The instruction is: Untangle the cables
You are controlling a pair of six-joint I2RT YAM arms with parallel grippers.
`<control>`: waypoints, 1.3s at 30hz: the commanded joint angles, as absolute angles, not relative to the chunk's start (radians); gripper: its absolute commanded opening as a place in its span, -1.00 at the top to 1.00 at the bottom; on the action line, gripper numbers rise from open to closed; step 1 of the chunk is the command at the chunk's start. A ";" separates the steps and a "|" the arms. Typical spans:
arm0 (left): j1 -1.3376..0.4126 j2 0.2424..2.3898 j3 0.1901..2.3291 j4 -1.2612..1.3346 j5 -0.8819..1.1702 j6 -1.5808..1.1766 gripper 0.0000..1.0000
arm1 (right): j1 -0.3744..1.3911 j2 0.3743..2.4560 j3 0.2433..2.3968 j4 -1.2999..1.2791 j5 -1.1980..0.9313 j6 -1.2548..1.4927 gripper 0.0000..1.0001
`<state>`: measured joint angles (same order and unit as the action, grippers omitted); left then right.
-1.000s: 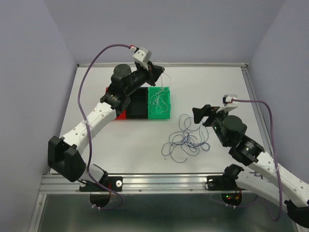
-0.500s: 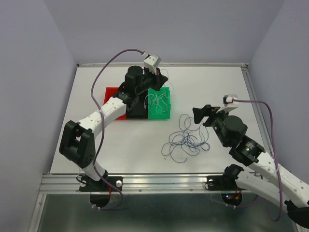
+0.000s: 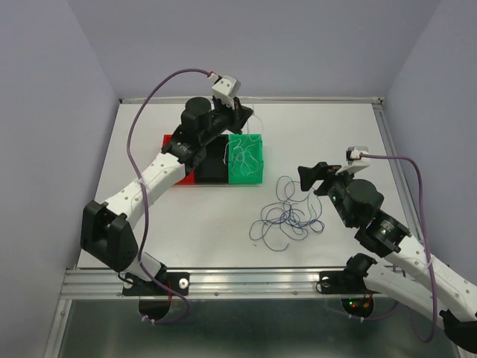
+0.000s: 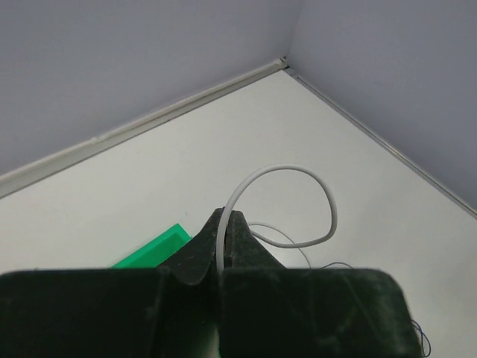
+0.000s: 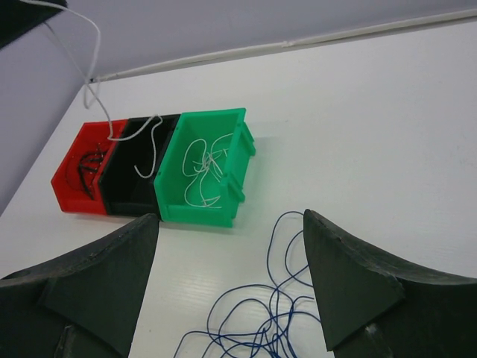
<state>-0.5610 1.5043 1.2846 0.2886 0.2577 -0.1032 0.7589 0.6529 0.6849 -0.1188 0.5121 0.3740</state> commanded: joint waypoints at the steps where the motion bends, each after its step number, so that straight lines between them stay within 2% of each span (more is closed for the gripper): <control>1: -0.563 1.390 1.374 0.316 0.238 -0.072 1.00 | 0.756 0.646 0.669 -0.077 0.508 0.380 -0.67; 12: -0.566 1.351 1.382 0.325 0.291 -0.110 1.00 | 0.756 0.675 0.680 -0.078 0.508 0.385 -0.67; 23: -0.568 1.428 1.336 0.413 0.373 -0.172 1.00 | 0.756 0.637 0.664 -0.078 0.506 0.382 -0.67; 39: -0.568 1.569 1.240 0.509 0.365 -0.189 1.00 | 0.758 0.603 0.653 -0.090 0.500 0.380 -0.67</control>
<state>-0.5621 1.5566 1.2617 0.4324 0.3649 -0.1955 0.7589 0.6186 0.6720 -0.1211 0.5034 0.3813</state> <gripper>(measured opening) 0.044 0.833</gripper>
